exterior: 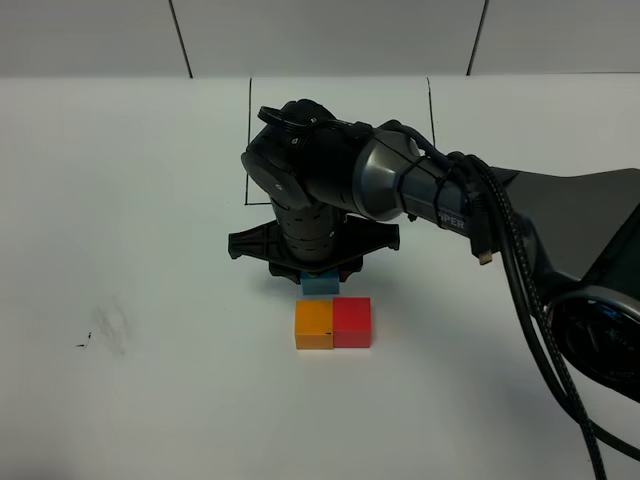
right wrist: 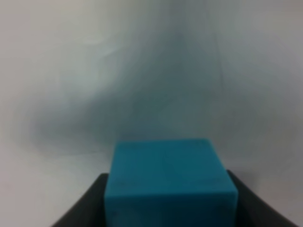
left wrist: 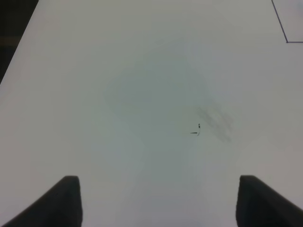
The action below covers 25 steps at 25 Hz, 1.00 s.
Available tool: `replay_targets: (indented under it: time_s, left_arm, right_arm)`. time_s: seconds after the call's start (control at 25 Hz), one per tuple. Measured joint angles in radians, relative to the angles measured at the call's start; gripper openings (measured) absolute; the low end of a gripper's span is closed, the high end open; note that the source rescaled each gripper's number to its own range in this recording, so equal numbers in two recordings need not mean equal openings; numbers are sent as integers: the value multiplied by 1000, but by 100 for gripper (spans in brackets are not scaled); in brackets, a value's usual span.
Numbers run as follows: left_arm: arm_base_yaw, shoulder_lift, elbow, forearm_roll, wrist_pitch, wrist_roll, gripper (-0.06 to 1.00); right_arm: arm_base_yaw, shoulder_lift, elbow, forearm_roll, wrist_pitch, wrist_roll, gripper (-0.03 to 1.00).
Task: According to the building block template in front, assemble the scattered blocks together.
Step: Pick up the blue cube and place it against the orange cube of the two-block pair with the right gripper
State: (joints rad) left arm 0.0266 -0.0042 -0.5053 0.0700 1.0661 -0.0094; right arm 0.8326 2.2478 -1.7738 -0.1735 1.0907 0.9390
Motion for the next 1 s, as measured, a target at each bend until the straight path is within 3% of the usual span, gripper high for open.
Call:
replay_targets:
  time_s: [1.0]
  left_arm:
    - [0, 0, 0, 0, 0, 0, 68]
  right_arm:
    - [0, 67, -2, 59, -32, 4, 43]
